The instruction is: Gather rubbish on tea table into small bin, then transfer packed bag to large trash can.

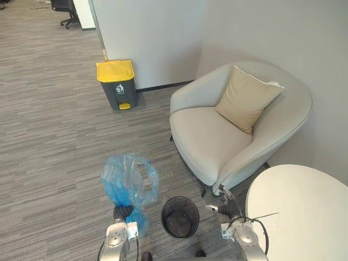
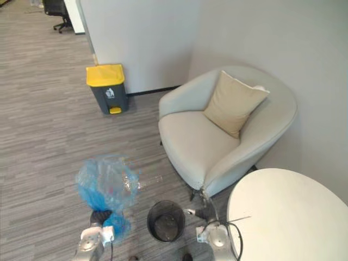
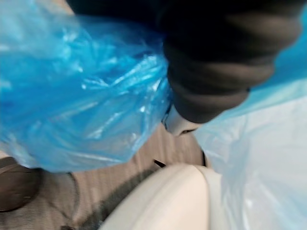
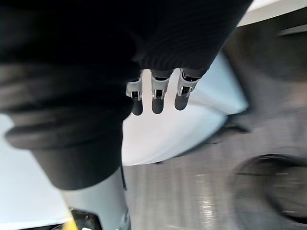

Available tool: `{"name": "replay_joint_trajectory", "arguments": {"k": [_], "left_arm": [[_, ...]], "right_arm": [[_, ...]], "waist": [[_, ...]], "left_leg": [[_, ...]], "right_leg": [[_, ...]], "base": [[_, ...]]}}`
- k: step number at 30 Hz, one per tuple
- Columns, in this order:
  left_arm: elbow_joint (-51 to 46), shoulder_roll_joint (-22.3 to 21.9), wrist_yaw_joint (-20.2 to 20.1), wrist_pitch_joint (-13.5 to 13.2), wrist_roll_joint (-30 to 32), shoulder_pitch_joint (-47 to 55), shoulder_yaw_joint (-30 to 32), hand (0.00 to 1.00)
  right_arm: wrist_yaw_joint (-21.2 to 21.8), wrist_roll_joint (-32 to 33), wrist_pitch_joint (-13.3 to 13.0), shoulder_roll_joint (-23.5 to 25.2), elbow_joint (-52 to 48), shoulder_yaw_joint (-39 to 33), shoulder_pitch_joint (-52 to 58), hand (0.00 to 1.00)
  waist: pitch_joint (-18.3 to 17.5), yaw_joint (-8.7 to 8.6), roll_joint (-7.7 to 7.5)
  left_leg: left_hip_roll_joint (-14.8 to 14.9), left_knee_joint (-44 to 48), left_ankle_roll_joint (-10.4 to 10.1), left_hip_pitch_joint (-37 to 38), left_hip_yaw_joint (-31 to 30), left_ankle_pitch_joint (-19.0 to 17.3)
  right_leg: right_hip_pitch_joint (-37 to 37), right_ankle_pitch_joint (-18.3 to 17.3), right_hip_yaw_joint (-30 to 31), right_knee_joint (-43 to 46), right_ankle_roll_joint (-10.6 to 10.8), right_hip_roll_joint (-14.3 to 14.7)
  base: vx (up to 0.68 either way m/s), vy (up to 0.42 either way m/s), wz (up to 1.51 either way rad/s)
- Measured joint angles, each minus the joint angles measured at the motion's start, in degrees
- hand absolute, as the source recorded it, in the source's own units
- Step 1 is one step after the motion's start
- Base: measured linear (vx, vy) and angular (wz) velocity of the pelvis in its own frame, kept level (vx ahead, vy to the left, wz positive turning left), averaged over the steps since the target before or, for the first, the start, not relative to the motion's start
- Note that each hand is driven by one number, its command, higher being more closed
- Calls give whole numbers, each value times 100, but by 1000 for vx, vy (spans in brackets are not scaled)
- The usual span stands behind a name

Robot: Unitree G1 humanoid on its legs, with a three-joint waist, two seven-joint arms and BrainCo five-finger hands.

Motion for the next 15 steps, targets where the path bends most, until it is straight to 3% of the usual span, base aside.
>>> {"name": "replay_joint_trajectory", "arguments": {"k": [11,15], "left_arm": [[1231,-90,-53,161,-13,44,380,100],[1363,-130,-105,160,-17,-40,434,100]], "right_arm": [[-289,228,173,93,1249,-468,-180,0],[-365,227,179,166,1336,-466,-356,0]], "waist": [[-6,48,35],[205,96,51]], "left_leg": [[15,0,12,152,230,-23],[49,217,56,122,531,-124]], "right_leg": [[96,8,128,8,13,16],[-100,71,410,236,36,39]], "base": [[12,0,-7],[-48,13,-38]]}}
